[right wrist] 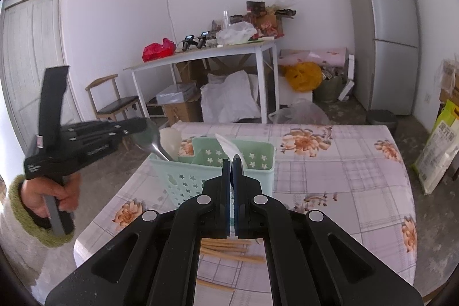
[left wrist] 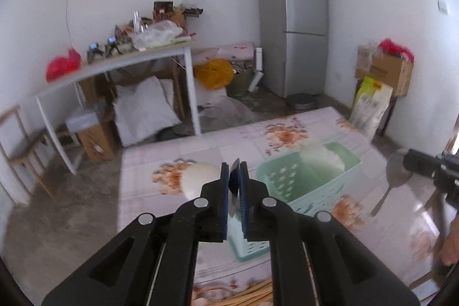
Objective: Organize utensils
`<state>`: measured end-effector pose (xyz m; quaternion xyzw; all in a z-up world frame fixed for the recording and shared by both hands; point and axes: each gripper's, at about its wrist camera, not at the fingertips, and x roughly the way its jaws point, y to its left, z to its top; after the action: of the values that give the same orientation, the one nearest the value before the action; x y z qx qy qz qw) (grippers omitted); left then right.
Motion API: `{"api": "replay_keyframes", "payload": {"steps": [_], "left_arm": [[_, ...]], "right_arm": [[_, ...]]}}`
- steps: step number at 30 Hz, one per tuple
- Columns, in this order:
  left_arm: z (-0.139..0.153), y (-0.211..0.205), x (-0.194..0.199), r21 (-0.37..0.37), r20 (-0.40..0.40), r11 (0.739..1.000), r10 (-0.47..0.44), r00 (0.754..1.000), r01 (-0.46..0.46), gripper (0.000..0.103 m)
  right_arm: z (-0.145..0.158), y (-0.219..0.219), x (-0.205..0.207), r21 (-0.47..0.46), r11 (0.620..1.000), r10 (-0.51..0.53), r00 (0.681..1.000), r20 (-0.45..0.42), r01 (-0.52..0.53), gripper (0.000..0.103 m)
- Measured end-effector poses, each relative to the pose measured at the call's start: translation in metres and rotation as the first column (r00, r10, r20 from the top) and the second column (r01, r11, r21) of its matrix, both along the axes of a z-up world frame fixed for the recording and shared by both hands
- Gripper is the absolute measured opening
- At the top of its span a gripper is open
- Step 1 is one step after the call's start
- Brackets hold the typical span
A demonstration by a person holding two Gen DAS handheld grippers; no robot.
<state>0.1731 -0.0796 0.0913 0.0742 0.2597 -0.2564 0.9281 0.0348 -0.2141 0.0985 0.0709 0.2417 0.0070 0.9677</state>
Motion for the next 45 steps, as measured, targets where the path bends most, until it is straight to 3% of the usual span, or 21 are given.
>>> {"api": "replay_keyframes", "payload": {"steps": [2, 6, 15, 22, 30, 36, 45], "left_arm": [[-0.001, 0.005, 0.004, -0.082, -0.036, 0.996, -0.022, 0.999, 0.019, 0.009], [0.002, 0.017, 0.003, -0.211, -0.057, 0.977, -0.03, 0.998, 0.018, 0.025], [0.004, 0.052, -0.017, -0.281, -0.046, 0.959, 0.033, 0.998, -0.045, 0.041], [-0.024, 0.074, -0.032, -0.277, -0.121, 0.956, 0.068, 0.99, -0.1, 0.049], [-0.064, 0.095, -0.044, -0.253, -0.236, 0.956, 0.09, 0.967, -0.151, 0.051], [-0.088, 0.108, -0.05, -0.238, -0.293, 0.953, 0.112, 0.95, -0.186, 0.052], [-0.097, 0.116, -0.049, -0.191, -0.288, 0.96, 0.143, 0.947, -0.203, 0.052]], "right_arm": [[0.002, -0.003, -0.002, 0.008, 1.0, -0.002, 1.0, 0.008, 0.002, 0.0], [0.006, -0.008, -0.003, 0.038, 0.999, 0.0, 1.0, 0.02, -0.001, 0.0], [0.033, -0.024, -0.003, 0.147, 0.987, 0.044, 0.994, 0.1, -0.058, 0.0], [0.067, -0.037, 0.008, 0.241, 0.962, 0.082, 0.977, 0.197, -0.129, 0.0], [0.082, -0.039, 0.036, 0.271, 0.946, 0.11, 0.961, 0.252, -0.179, 0.0], [0.06, -0.037, 0.069, 0.275, 0.948, 0.105, 0.973, 0.206, -0.16, 0.0], [-0.002, -0.047, 0.092, 0.349, 0.934, 0.064, 0.997, 0.049, -0.077, 0.0]]}}
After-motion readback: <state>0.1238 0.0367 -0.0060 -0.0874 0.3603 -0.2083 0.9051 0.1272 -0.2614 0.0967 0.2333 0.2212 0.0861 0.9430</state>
